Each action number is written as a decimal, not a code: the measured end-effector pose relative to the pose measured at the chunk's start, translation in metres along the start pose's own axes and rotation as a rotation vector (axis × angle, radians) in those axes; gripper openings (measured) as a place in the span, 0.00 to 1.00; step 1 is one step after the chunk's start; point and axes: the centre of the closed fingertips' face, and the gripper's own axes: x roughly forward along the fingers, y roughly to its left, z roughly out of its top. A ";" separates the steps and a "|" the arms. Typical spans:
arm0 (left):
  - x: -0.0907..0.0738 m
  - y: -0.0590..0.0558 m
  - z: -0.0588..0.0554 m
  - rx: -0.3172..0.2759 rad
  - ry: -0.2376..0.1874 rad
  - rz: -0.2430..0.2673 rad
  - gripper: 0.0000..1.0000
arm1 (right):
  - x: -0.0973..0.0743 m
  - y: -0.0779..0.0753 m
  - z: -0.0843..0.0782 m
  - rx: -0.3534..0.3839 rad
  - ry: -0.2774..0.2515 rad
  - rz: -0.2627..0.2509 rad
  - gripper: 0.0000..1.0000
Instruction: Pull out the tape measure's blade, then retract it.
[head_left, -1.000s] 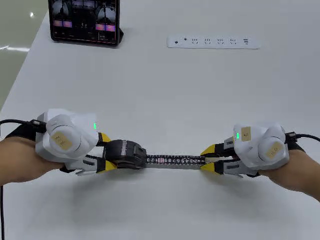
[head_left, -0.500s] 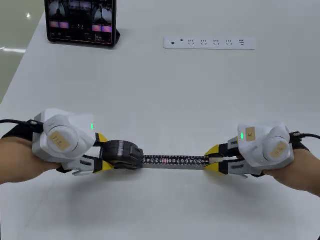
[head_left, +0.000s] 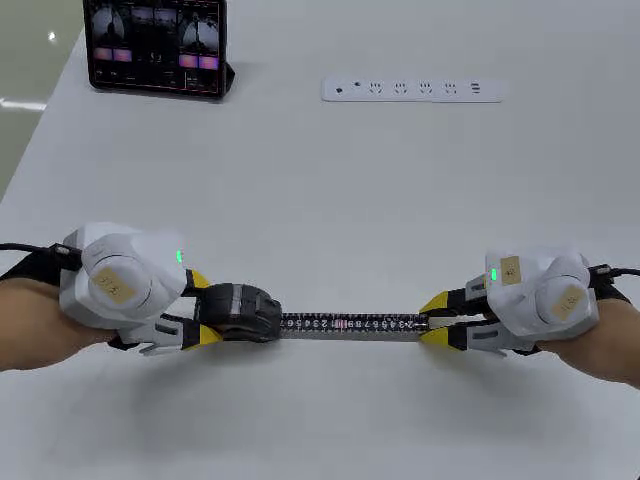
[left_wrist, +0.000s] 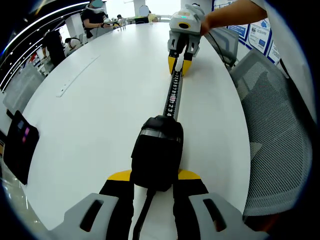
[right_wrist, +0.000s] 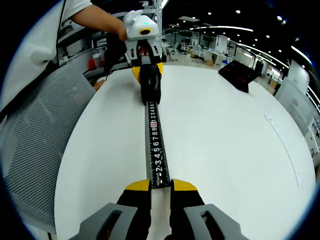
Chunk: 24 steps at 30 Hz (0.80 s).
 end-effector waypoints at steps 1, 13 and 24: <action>0.000 0.000 0.000 0.002 0.000 -0.001 0.24 | -0.001 0.000 -0.001 0.001 0.003 0.000 0.10; 0.000 0.000 -0.001 0.001 0.000 0.001 0.24 | -0.010 -0.001 -0.013 0.000 0.029 -0.009 0.09; 0.000 0.000 -0.001 0.000 0.003 0.003 0.24 | -0.017 -0.002 -0.020 -0.004 0.051 -0.009 0.09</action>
